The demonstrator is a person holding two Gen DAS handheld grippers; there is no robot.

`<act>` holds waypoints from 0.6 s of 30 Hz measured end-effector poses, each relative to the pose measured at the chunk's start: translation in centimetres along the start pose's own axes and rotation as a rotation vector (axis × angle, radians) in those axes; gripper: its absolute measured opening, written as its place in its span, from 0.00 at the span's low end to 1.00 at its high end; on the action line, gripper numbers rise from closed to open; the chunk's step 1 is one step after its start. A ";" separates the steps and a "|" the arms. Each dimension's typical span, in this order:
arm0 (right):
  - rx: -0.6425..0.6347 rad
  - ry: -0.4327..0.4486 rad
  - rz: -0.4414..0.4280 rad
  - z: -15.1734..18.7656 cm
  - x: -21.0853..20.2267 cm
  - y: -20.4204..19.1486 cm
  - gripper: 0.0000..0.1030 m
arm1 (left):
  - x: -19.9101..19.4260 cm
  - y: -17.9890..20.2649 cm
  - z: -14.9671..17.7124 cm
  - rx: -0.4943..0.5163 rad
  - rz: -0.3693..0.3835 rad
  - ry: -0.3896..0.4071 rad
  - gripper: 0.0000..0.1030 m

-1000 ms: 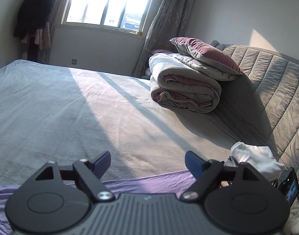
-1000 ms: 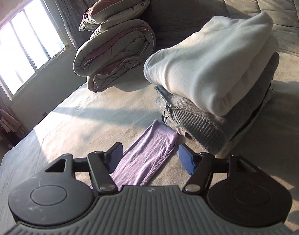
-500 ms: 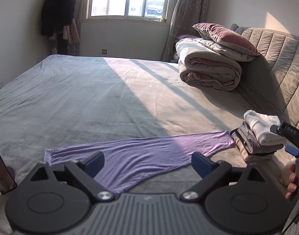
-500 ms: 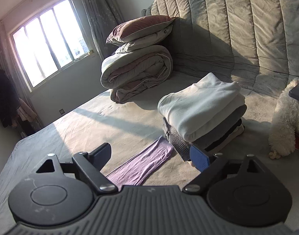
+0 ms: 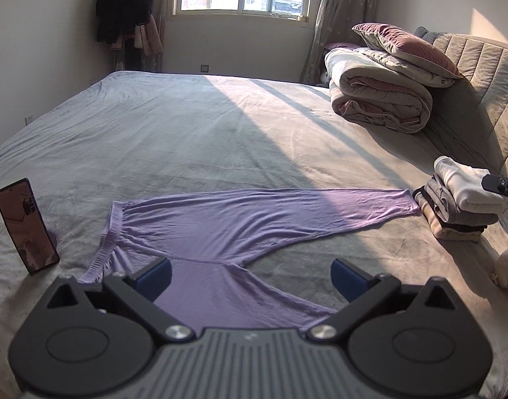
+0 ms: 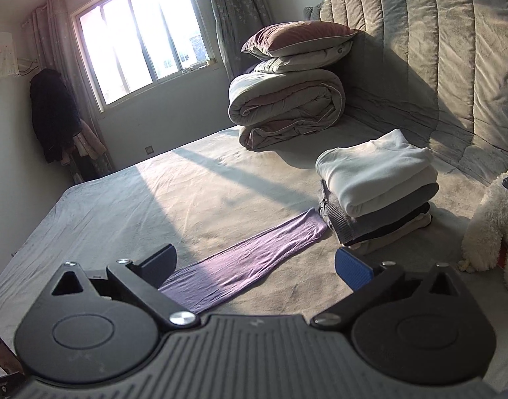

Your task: Fold clothes

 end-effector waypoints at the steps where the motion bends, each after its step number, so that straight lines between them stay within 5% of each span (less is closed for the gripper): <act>1: -0.016 -0.011 -0.019 0.2 0.5 -0.6 1.00 | 0.3 -0.4 0.2 -0.007 0.004 -0.005 0.99; 7: -0.020 -0.134 -0.123 2.7 6.5 -1.4 1.00 | 3.3 -3.5 2.0 -0.078 0.045 -0.011 0.99; 13: 0.179 -0.255 -0.194 5.7 13.7 0.8 0.99 | 7.8 -5.0 4.2 -0.114 0.183 0.023 0.99; 18: 0.357 -0.335 -0.206 8.0 20.4 2.7 0.77 | 12.2 -3.4 4.6 -0.020 0.238 0.005 0.84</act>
Point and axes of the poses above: each gripper's, at about its wrist camera, not at the fingertips, and x roughly the way its jaws point, y to its right, z to its underside, the point moved 5 cm from there along x, roughly the way its jaws point, and after that the axes turned 4 degrees about -x, right-handed, at the moved point
